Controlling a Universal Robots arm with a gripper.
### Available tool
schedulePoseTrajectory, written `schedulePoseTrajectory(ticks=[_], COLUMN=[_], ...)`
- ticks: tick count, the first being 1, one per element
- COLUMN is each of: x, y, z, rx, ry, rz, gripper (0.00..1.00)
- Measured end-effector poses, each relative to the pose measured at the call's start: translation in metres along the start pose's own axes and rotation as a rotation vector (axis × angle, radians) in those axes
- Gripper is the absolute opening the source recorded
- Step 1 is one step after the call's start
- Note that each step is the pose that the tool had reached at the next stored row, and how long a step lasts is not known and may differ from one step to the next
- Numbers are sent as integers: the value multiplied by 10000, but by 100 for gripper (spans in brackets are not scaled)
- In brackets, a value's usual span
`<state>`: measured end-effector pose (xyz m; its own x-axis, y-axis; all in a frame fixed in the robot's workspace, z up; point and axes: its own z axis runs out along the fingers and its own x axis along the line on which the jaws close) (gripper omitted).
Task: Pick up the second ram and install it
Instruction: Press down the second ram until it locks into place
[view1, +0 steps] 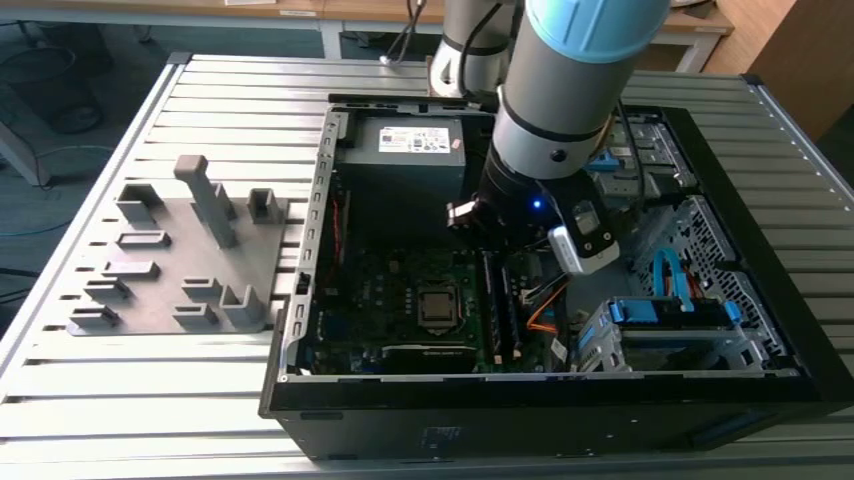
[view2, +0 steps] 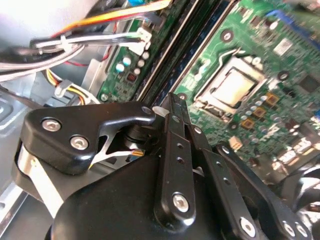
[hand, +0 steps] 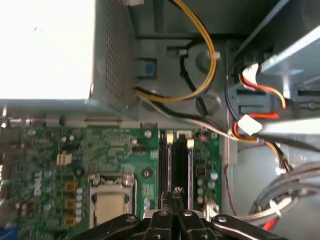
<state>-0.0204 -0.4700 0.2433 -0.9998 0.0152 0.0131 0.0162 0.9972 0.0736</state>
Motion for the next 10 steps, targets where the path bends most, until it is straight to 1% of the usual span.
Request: schedulePoseTrajectory(ticks=[3,5,10], x=[1,2,0], y=[105,155,178], z=[62,103,192], rx=[-1,9,157], ry=[0,0,-3], rz=[0,1,2], gripper=[10,10,10])
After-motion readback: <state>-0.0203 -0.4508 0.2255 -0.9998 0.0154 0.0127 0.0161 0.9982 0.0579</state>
